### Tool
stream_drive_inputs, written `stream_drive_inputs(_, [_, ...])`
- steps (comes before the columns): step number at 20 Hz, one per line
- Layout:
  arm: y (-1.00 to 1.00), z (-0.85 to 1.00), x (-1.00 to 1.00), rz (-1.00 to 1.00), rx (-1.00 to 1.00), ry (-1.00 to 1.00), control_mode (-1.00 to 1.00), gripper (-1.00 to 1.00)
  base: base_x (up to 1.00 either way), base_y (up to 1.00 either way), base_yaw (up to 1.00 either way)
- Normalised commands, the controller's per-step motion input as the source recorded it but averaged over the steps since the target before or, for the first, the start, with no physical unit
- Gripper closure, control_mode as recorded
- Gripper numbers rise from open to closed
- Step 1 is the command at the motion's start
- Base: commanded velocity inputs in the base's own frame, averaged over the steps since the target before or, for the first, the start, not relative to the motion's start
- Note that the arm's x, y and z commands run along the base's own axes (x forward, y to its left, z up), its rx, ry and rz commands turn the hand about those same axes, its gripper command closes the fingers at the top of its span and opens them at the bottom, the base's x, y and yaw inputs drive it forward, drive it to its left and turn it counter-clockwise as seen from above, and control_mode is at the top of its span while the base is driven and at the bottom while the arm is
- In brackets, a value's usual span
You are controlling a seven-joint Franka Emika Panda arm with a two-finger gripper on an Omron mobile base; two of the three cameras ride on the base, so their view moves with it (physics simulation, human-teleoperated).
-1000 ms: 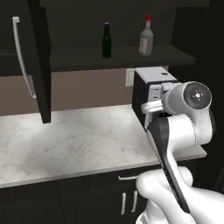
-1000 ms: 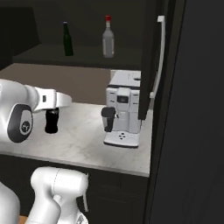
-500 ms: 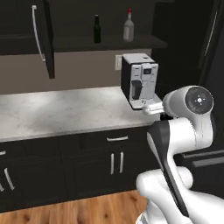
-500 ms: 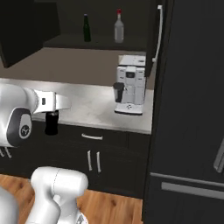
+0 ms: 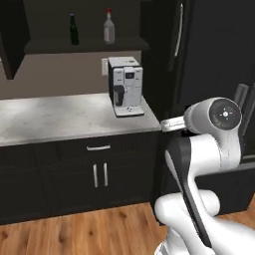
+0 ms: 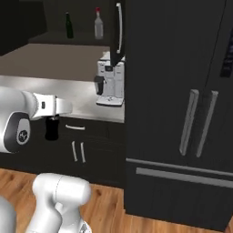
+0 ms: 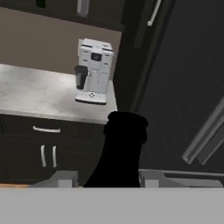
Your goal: Sort all alcoholic drinks to one cabinet, and non-alcoholic drinks to the other.
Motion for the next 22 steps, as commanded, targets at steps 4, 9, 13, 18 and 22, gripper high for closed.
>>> stream_drive_inputs(4, [0.00, 0.00, 0.00, 0.00, 0.00, 0.00, 1.00, 1.00, -0.13, -1.00, 0.00])
stream_drive_inputs(9, [0.00, 0.00, 0.00, 0.00, 0.00, 0.00, 1.00, 1.00, -0.04, -1.00, 0.00])
stream_drive_inputs(13, [0.00, 0.00, 0.00, 0.00, 0.00, 0.00, 1.00, 1.00, 0.00, -1.00, 0.00])
stream_drive_inputs(18, [0.00, 0.00, 0.00, 0.00, 0.00, 0.00, 1.00, 1.00, 0.00, -1.00, 0.00])
stream_drive_inputs(22, [0.00, 0.00, 0.00, 0.00, 0.00, 0.00, 1.00, 1.00, 0.00, -1.00, 0.00])
